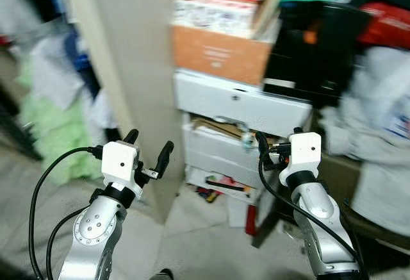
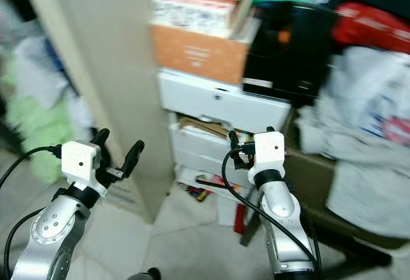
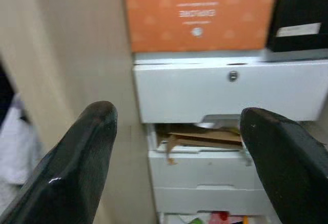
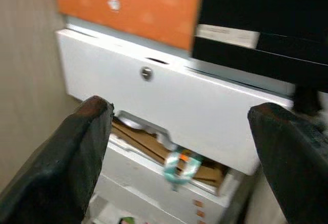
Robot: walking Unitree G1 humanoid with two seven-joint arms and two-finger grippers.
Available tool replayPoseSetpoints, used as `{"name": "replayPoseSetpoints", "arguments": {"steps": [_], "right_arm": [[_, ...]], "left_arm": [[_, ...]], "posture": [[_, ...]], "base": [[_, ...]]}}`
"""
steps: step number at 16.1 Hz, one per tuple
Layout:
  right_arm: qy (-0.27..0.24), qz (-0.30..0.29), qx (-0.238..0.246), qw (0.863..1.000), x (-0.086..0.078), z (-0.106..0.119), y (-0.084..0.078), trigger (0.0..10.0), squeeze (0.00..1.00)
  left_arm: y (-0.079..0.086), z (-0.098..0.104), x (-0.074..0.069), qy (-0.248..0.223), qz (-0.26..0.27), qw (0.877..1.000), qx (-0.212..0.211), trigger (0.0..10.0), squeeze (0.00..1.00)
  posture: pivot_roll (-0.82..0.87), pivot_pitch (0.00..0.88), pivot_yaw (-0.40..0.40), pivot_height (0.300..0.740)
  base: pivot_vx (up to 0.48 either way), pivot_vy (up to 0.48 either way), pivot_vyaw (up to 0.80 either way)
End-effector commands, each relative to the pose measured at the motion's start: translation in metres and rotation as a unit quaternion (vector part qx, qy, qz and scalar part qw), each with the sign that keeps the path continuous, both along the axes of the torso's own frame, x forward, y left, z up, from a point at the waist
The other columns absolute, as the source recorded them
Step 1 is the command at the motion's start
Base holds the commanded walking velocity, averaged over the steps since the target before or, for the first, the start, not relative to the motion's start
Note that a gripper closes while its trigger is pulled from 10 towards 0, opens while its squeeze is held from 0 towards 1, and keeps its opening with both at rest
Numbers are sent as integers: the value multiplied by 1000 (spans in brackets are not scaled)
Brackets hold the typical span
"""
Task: Clean up the room
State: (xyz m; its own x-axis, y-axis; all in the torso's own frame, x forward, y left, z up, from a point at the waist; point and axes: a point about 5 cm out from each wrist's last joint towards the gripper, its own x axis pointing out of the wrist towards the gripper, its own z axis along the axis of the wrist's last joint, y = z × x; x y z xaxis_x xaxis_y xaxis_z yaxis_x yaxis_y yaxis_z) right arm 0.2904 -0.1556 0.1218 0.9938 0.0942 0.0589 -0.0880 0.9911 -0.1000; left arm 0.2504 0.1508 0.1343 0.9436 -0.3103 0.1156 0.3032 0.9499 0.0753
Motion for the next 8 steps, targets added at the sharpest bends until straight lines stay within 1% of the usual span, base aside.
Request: {"name": "replayPoseSetpoints", "arguments": {"steps": [1, 8], "right_arm": [[2, -3, 0, 1000, 1, 0, -2, 10000, 0], [0, -4, -1, 1000, 1, 0, -1, 10000, 0]], "left_arm": [[0, 0, 1, 3, -1, 1000, 1, 10000, 0], [-1, 0, 1, 2, -5, 1000, 1, 10000, 0]], "posture": [[-31, 81, -18, 740], [-31, 82, -17, 740]], "base": [[0, 0, 800], [0, 0, 800]]}}
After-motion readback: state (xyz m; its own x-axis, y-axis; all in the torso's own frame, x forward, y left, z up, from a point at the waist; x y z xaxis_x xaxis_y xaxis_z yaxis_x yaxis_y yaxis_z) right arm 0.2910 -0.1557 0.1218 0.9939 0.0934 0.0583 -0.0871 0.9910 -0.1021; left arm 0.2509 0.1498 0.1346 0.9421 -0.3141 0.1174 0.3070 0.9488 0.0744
